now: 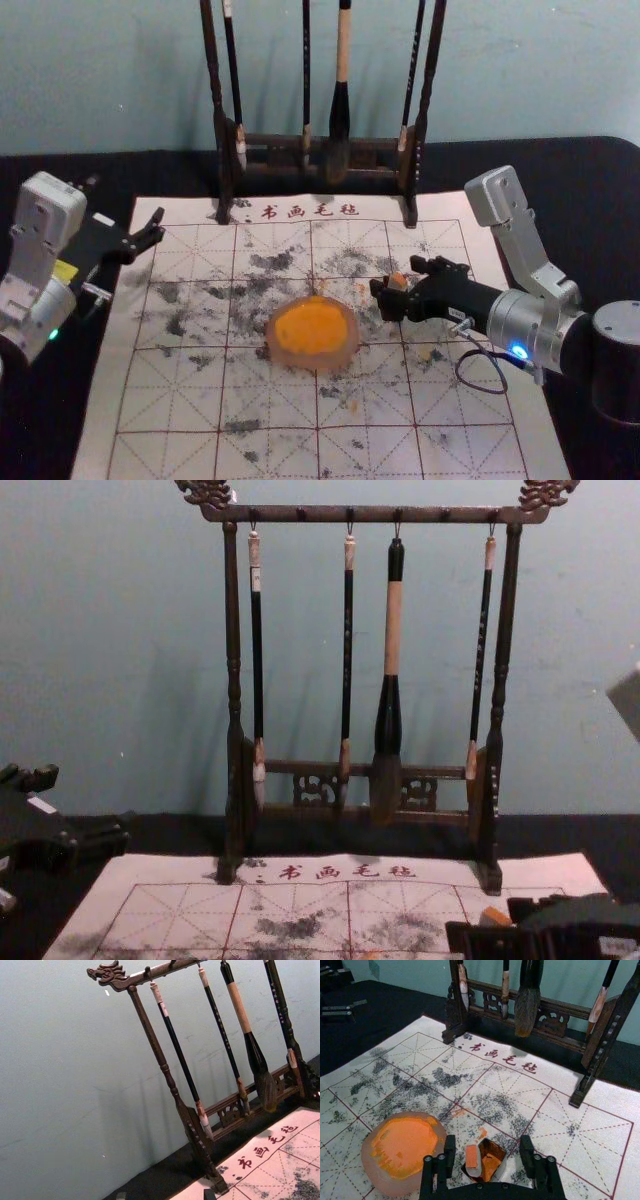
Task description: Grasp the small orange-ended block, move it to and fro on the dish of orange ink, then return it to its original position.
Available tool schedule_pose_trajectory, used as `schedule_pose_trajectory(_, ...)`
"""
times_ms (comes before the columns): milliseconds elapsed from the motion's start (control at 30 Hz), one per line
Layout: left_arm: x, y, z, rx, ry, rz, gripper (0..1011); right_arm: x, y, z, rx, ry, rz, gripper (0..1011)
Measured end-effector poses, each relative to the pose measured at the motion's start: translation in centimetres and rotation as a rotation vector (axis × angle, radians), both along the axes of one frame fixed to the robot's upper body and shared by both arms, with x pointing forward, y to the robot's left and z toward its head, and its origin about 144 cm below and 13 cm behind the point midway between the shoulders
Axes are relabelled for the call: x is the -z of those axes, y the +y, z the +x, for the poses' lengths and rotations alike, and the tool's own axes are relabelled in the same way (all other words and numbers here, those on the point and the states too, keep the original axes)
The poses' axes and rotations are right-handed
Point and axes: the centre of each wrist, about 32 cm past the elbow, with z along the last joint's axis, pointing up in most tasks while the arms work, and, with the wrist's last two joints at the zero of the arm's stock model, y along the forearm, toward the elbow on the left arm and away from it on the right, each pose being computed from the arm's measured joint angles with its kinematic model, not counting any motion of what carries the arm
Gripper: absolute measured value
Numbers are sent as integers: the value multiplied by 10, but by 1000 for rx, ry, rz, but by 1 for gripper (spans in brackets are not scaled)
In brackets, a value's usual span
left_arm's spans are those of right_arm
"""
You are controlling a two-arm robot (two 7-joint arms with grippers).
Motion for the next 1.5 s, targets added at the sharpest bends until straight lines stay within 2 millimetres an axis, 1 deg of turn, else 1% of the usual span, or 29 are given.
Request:
schedule_pose_trajectory(33, 0, 0, 0, 0, 0, 0, 1001, 0, 0, 0, 0, 0, 0, 787)
schedule_pose_trajectory(133, 0, 0, 0, 0, 0, 0, 1001, 0, 0, 0, 0, 0, 0, 898)
schedule_pose_trajectory(233, 0, 0, 0, 0, 0, 0, 1001, 0, 0, 0, 0, 0, 0, 958)
schedule_pose_trajectory(267, 0, 0, 0, 0, 0, 0, 1001, 0, 0, 0, 0, 0, 0, 999)
schedule_pose_trajectory(433, 0, 0, 0, 0, 0, 0, 1001, 0, 0, -1, -2, -18, 6, 1003)
schedule_pose_trajectory(533, 0, 0, 0, 0, 0, 0, 1001, -1, -1, -5, -1, -141, 26, 1002)
schedule_pose_trajectory(567, 0, 0, 0, 0, 0, 0, 1001, 0, -1, -7, 11, -204, 31, 1002)
schedule_pose_trajectory(700, 0, 0, 0, 0, 0, 0, 1001, 4, -1, -11, 72, -352, 16, 1002)
schedule_pose_trajectory(733, 0, 0, 0, 0, 0, 0, 1001, 6, -1, -13, 106, -410, -4, 1003)
schedule_pose_trajectory(833, 0, 0, 0, 0, 0, 0, 1002, 16, -1, -15, 191, -492, -67, 1003)
schedule_pose_trajectory(933, 0, 0, 0, 0, 0, 0, 1001, 28, -2, -16, 260, -521, -128, 1003)
schedule_pose_trajectory(1100, 0, 0, 0, 0, 0, 0, 1001, 43, -4, -17, 309, -505, -176, 1002)
schedule_pose_trajectory(1167, 0, 0, 0, 0, 0, 0, 1001, 46, -4, -17, 314, -499, -181, 1002)
schedule_pose_trajectory(1500, 0, 0, 0, 0, 0, 0, 1001, 45, -4, -17, 313, -507, -180, 1002)
